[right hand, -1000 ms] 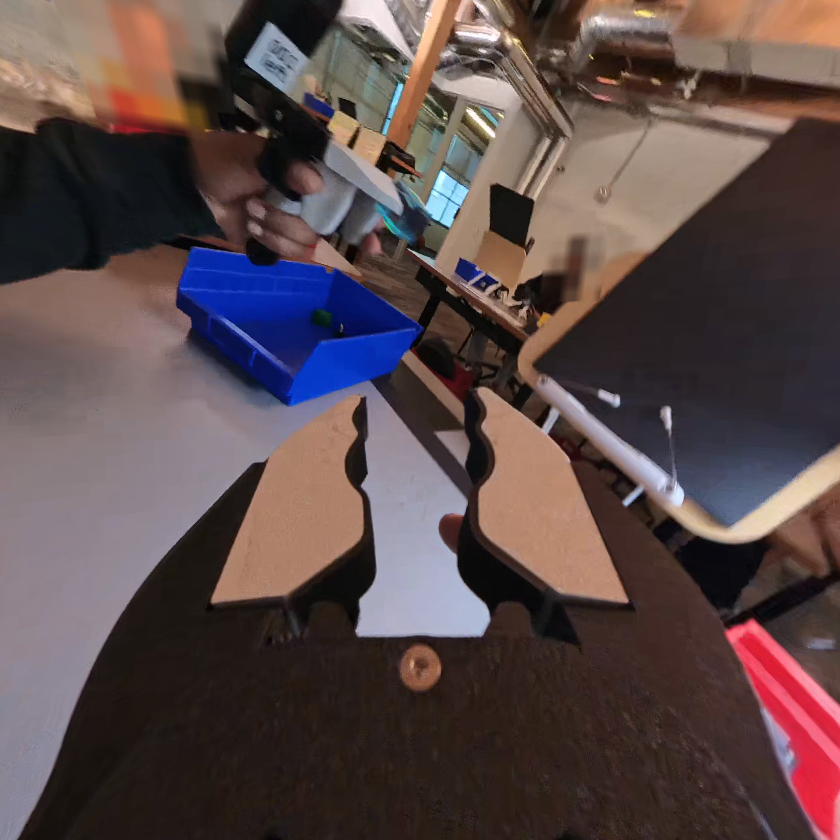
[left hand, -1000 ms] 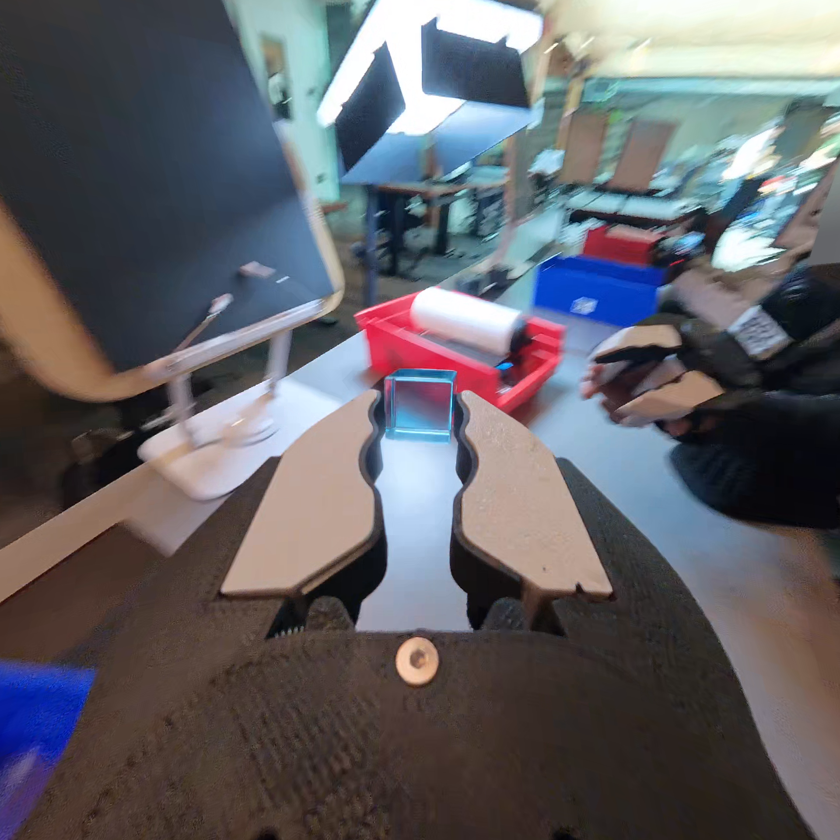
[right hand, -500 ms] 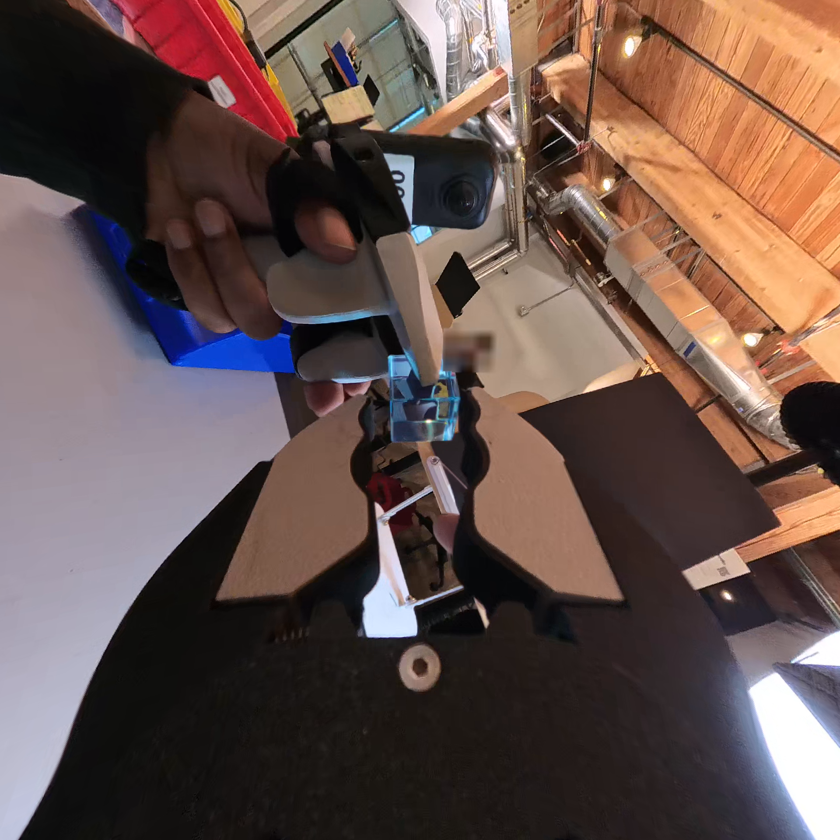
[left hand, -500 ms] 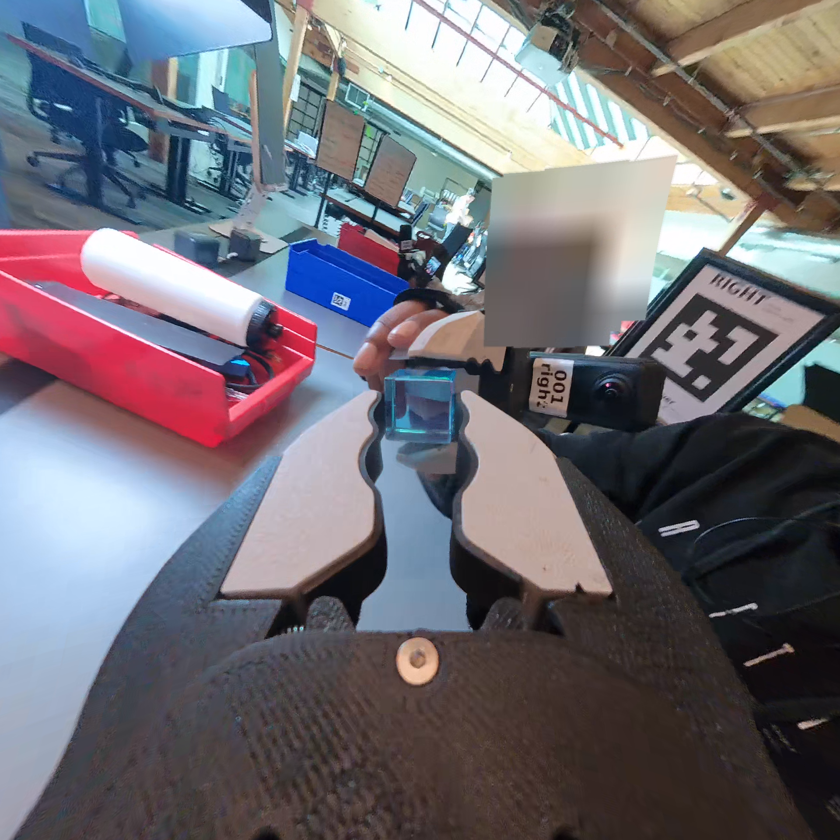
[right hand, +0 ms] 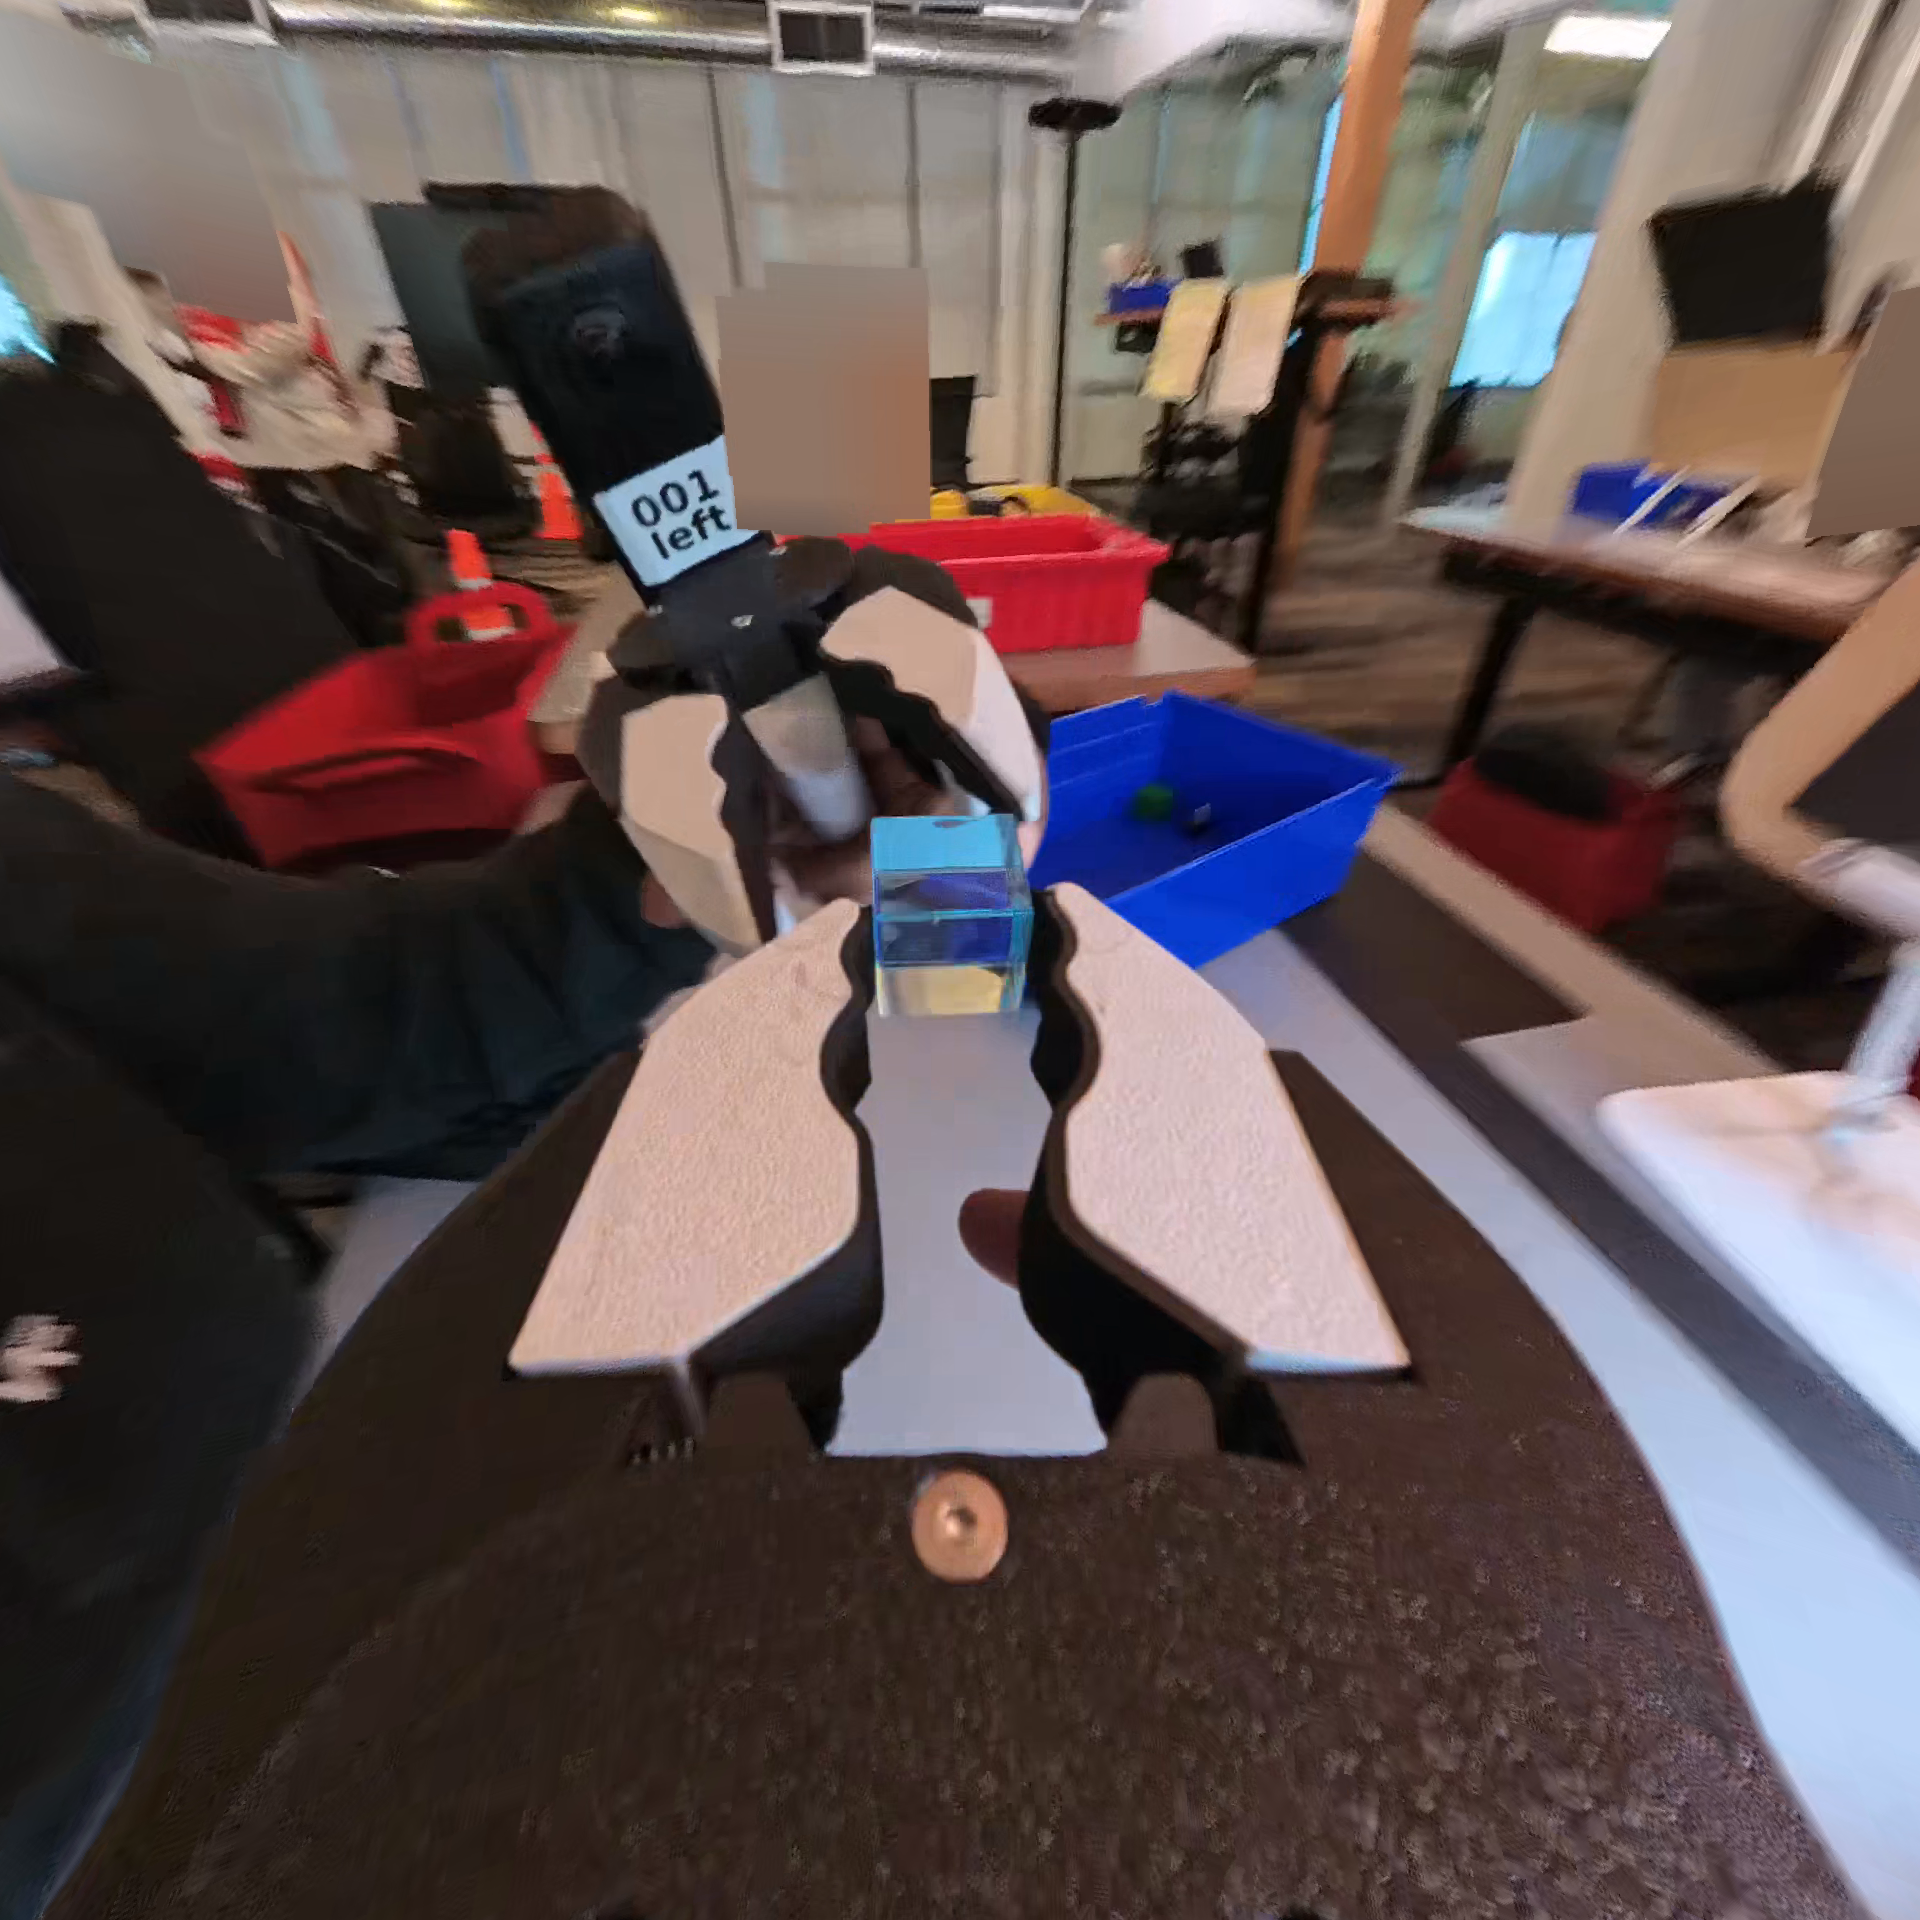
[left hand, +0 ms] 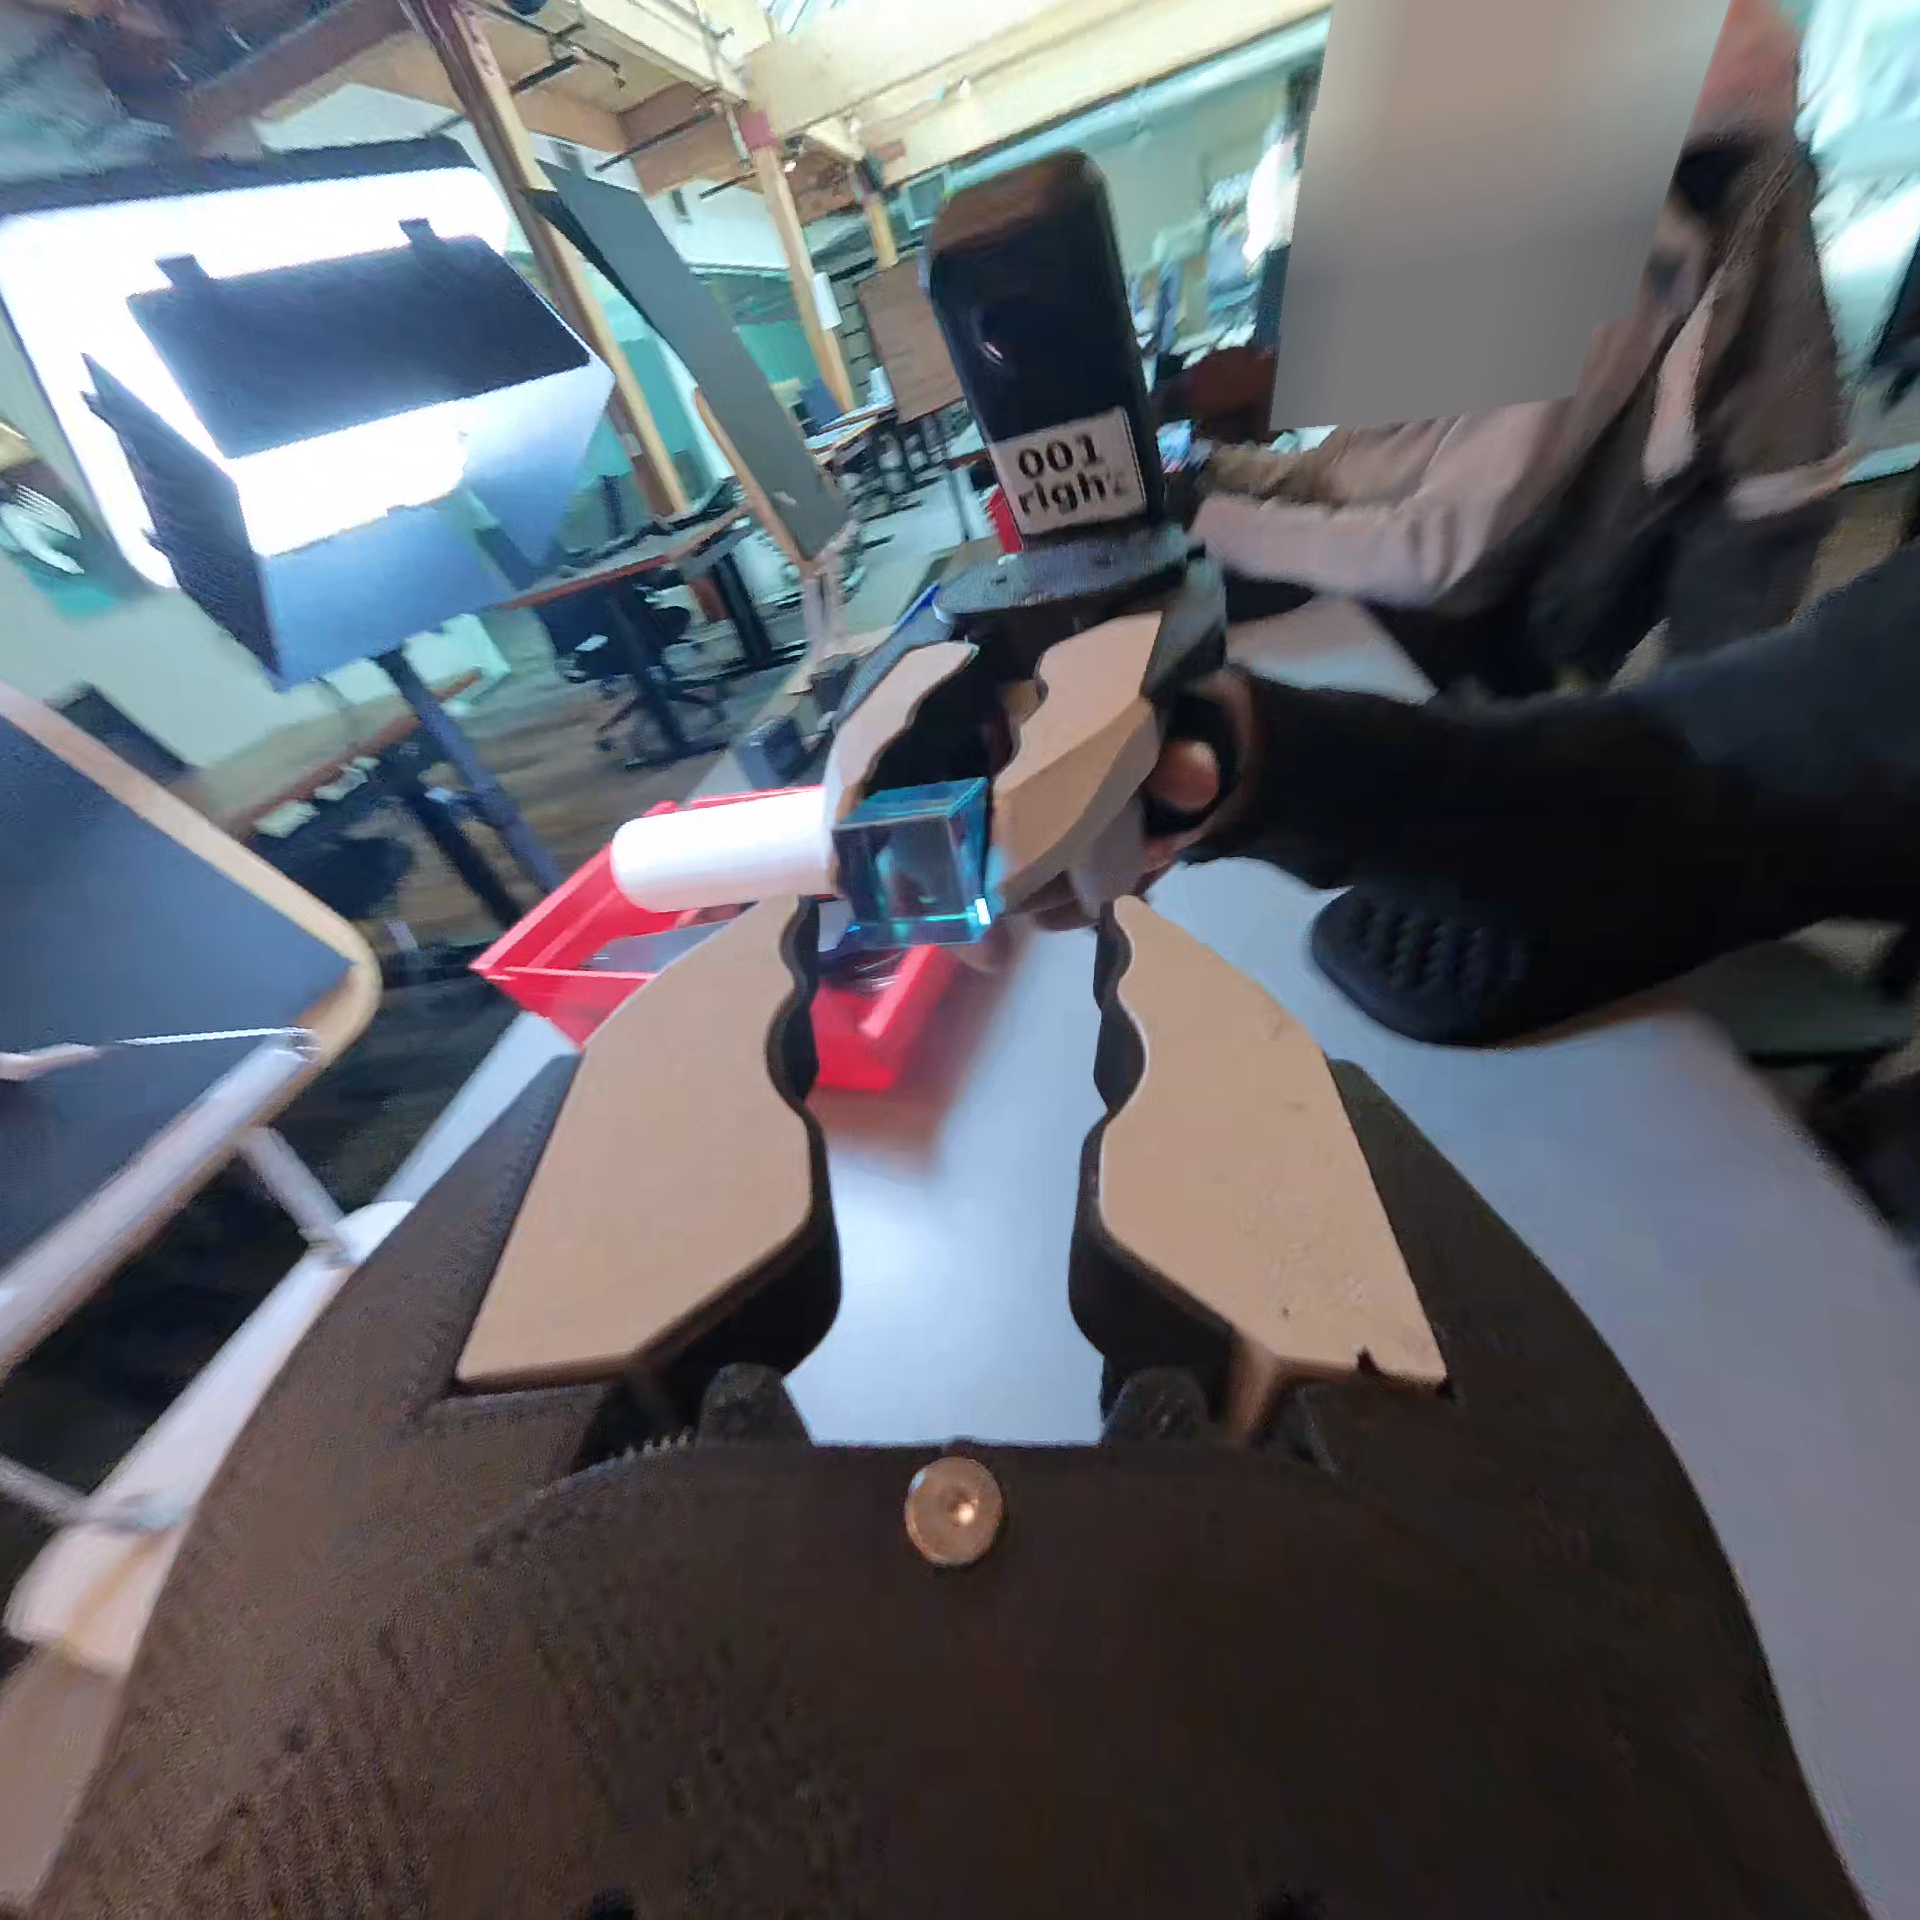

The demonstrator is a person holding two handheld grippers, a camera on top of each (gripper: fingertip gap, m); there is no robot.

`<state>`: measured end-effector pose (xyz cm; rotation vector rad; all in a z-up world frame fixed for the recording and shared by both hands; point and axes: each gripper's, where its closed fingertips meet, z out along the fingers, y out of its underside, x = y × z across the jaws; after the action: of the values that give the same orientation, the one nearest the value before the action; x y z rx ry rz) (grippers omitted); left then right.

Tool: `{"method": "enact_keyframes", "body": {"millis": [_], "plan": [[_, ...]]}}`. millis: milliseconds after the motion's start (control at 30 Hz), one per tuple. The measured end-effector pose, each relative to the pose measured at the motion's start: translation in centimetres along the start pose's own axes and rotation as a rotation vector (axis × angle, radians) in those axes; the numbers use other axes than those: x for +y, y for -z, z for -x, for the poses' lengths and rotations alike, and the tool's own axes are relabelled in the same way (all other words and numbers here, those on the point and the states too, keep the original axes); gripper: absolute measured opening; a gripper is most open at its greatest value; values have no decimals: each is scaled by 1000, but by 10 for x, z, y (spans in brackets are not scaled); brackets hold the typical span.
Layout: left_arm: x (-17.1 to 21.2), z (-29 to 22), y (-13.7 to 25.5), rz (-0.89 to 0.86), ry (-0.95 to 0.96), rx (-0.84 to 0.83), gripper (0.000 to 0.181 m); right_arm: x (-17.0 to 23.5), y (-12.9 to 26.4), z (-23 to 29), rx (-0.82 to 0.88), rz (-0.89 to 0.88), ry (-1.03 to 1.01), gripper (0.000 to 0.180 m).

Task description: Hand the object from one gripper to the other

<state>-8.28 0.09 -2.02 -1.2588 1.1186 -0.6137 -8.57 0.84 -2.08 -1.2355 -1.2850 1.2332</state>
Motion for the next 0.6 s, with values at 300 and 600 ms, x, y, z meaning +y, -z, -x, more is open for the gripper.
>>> {"method": "enact_keyframes", "body": {"millis": [300, 600], "plan": [[9, -12, -13, 137, -453, -135, 33, 14, -6, 19, -181, 83, -341, 28], [-6, -18, -8, 88, -457, -126, 31, -2, -1, 29, -257, 2, -304, 29]]}}
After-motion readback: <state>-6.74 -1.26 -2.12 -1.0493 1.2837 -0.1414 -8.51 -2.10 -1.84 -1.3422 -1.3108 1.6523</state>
